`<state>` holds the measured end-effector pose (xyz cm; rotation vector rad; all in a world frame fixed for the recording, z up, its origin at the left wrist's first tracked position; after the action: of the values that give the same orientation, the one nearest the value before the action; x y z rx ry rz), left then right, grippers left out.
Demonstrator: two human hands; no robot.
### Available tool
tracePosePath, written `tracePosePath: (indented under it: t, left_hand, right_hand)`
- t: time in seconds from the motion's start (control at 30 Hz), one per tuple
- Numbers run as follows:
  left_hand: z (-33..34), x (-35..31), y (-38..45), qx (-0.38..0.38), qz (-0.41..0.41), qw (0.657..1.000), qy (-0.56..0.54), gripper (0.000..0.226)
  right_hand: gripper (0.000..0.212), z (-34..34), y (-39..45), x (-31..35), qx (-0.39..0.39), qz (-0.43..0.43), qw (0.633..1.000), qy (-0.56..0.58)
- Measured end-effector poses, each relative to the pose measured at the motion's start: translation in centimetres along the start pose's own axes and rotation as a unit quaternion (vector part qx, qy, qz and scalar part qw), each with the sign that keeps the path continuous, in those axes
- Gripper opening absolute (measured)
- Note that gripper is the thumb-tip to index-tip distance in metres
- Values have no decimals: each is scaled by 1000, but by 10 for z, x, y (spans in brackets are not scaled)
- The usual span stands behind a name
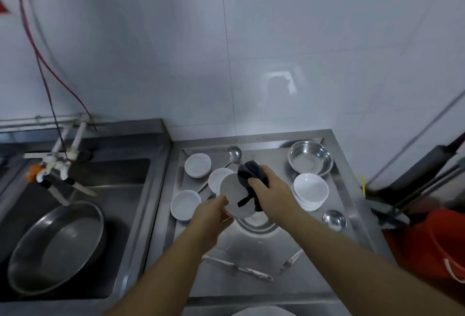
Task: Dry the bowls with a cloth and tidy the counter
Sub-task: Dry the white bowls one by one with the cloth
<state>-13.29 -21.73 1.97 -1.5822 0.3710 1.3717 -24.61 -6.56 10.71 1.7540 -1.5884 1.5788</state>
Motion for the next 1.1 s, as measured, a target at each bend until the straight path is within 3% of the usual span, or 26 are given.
tracePosePath:
  t: [0.1, 0.2, 0.37, 0.5, 0.73, 0.93, 1.1]
  left_hand:
    - [42, -39, -18, 46, 53, 995, -64, 31]
    - [72, -72, -34, 72, 107, 984, -120, 37]
    - [99, -108, -53, 108, 159, 970, -151, 55]
    - [111, -122, -63, 176, 154, 957, -172, 63]
    - [114, -141, -71, 224, 96, 945, -218, 76]
    - [96, -162, -71, 255, 73, 922, -283, 76]
    - [69, -181, -62, 196, 160, 943, -217, 74]
  right_hand:
    - [25, -17, -13, 35, 12, -82, 996, -44]
    - [39, -37, -35, 59, 0, -167, 984, -56]
    - [40, -64, -55, 76, 0, -189, 982, -6]
    - [37, -73, -68, 86, 4, -200, 980, 22]
    - [43, -60, -79, 102, 14, -207, 976, 69]
    - [54, -43, -91, 152, -22, -334, 936, -113]
    - [52, -10, -78, 172, -22, -304, 907, -289]
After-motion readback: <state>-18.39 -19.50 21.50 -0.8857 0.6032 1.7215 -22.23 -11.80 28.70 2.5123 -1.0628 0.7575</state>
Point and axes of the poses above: each hand's wrist, its own y-axis towards the middle knuckle, its own z-axis out of the palm, x = y × z, the point moved 9 cm from there along y, towards the middle knuckle, and after that the axes turned 14 degrees about z, right-handed, at the moved point
